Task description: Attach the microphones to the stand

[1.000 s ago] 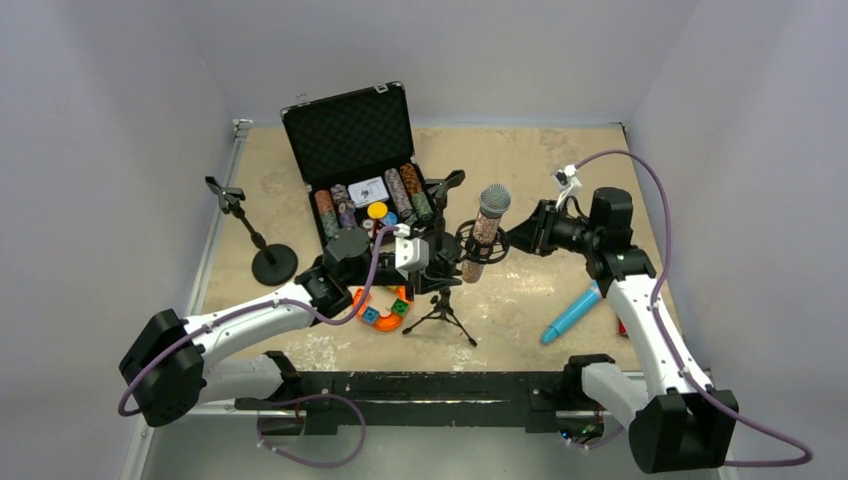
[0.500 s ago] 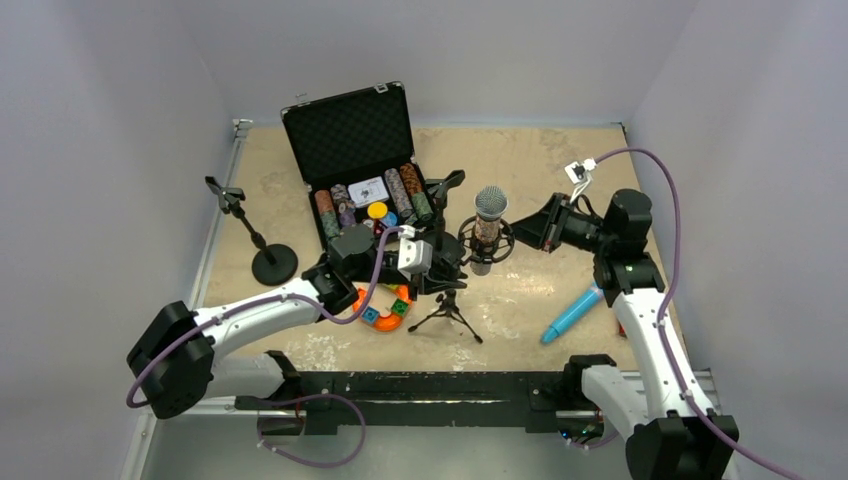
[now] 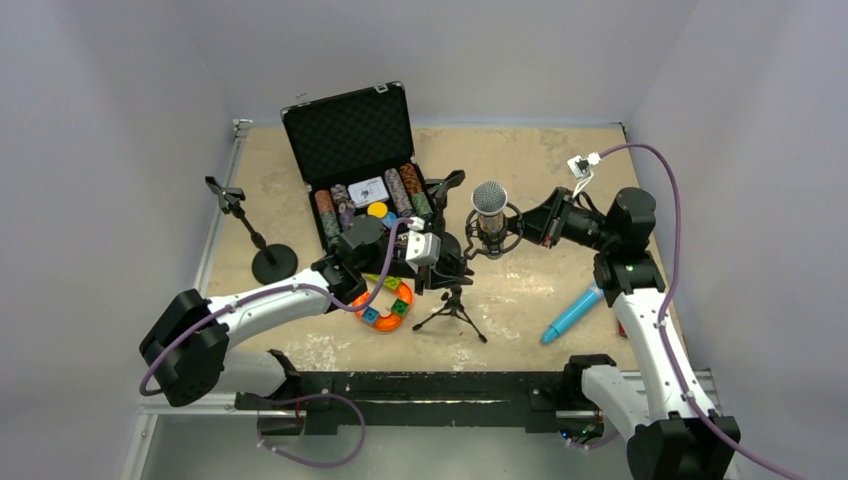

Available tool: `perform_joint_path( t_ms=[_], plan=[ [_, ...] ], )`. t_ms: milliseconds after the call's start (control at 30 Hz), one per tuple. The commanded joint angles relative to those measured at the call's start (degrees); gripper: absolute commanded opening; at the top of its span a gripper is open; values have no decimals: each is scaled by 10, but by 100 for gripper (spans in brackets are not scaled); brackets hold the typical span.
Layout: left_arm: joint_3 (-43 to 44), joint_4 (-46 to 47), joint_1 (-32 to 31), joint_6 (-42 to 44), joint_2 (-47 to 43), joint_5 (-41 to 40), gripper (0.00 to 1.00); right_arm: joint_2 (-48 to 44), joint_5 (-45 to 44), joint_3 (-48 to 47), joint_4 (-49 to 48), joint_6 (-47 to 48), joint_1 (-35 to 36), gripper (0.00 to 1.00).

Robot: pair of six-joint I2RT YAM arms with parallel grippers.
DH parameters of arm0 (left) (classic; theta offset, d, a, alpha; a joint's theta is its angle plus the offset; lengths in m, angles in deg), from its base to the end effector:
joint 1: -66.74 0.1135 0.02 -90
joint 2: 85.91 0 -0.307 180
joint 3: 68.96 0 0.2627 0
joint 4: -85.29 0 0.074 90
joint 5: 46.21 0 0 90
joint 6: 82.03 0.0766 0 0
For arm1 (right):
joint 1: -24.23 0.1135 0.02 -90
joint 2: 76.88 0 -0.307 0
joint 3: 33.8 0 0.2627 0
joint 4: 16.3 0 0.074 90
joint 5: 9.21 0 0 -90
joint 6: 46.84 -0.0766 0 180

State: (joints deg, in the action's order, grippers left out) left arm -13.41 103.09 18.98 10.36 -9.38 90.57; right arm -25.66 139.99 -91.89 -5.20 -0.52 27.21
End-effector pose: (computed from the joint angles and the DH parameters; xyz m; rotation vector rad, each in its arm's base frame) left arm 0.1738 -0.2745 0.3110 1.2976 1.1962 -1.2478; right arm 0.1978 0.0762 0.3759 -0.2368 1.8068 1.4335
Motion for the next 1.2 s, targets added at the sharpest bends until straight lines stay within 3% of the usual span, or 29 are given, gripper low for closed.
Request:
perform_joint_path(
  t_ms=[0, 67, 167, 367, 433, 833, 1167],
  plan=[
    [-40, -192, 5, 11, 77, -79, 0, -37, 75, -89, 36, 63, 31, 24],
    [-40, -192, 5, 8, 67, -84, 0, -36, -5, -125, 142, 163, 31, 28],
    [-36, -199, 5, 5, 46, -97, 0, -36, -138, -154, 227, 266, 23, 35],
    [-20, -210, 5, -3, 26, -106, 0, -57, -236, -167, 266, 347, 17, 77],
    [-15, -210, 6, -8, 21, -113, 2, -59, -260, -178, 281, 367, 16, 83],
    [-26, -183, 6, -19, -17, -124, 33, -95, -224, -196, 317, 474, 13, 91],
    [-46, -172, 6, -16, -85, -119, 43, -96, -94, -251, 373, 539, 13, 92]
  ],
)
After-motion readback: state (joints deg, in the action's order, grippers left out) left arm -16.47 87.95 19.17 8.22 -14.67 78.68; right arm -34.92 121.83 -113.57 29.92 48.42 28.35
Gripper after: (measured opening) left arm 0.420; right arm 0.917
